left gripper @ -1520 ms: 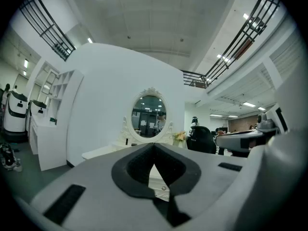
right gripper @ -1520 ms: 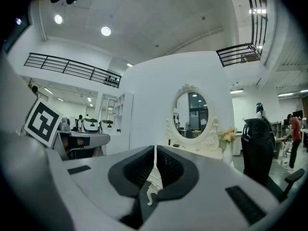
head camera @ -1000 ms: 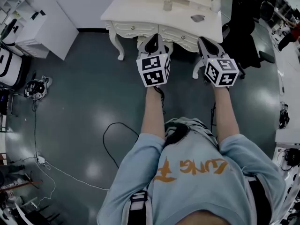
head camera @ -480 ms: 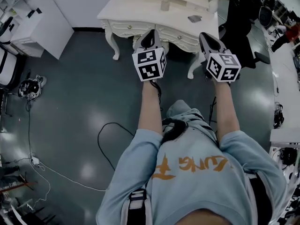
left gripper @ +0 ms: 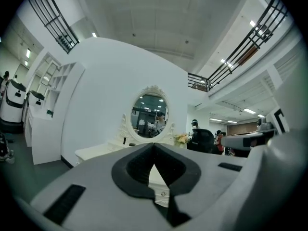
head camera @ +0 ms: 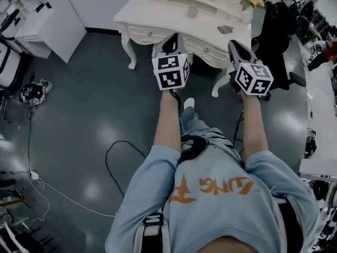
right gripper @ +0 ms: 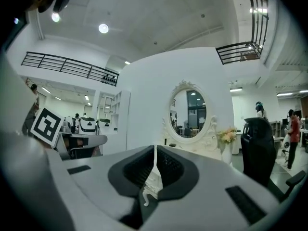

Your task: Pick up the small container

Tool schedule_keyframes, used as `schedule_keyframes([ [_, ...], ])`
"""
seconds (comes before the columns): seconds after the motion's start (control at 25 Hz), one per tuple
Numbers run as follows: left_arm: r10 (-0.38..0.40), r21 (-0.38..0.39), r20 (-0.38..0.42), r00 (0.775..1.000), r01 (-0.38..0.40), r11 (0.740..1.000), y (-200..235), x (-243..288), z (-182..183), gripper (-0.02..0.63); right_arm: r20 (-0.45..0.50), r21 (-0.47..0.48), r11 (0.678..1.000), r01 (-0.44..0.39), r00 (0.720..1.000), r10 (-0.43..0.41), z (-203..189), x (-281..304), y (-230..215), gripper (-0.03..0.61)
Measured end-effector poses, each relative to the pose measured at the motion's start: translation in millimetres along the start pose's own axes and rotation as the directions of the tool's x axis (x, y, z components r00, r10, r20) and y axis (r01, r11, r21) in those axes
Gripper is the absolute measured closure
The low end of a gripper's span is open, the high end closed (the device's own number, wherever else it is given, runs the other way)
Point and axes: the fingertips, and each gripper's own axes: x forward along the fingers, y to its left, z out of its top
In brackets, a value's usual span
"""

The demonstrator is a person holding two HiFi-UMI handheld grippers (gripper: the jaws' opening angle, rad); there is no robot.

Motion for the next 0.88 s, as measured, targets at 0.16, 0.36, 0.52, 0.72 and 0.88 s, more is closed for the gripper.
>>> schedule_keyframes([
  [0.16,-0.019,0.015,-0.029,0.999,0.019,1.000,4.4,22.4,-8.9,0.592,0.000,0.029,0.999,-0.017,1.000,0.017,-7.0,27.6,-6.2,0.543],
  [0.36,-0.012,0.004,-0.072,0.997,0.013,1.000,14.0,61.2,-29.8,0.592,-0.042,0.065,0.998,-0.005,0.999,0.008,-29.7,60.0,-34.6,0.543],
  [0.52,0.001,-0.023,-0.103,0.995,-0.003,1.000,23.2,102.1,-52.0,0.592,-0.090,0.095,0.995,0.019,0.996,-0.010,-50.9,92.9,-68.7,0.543],
  [0.72,0.032,-0.079,-0.176,0.984,-0.046,0.996,40.3,151.0,-98.6,0.592,-0.176,0.187,0.982,0.009,0.984,0.025,-99.7,147.2,-96.4,0.543],
  [0.88,0.051,-0.101,-0.266,0.963,-0.081,0.992,53.7,184.6,-137.4,0.592,-0.229,0.244,0.970,-0.003,0.972,0.061,-129.3,189.4,-110.1,0.543],
])
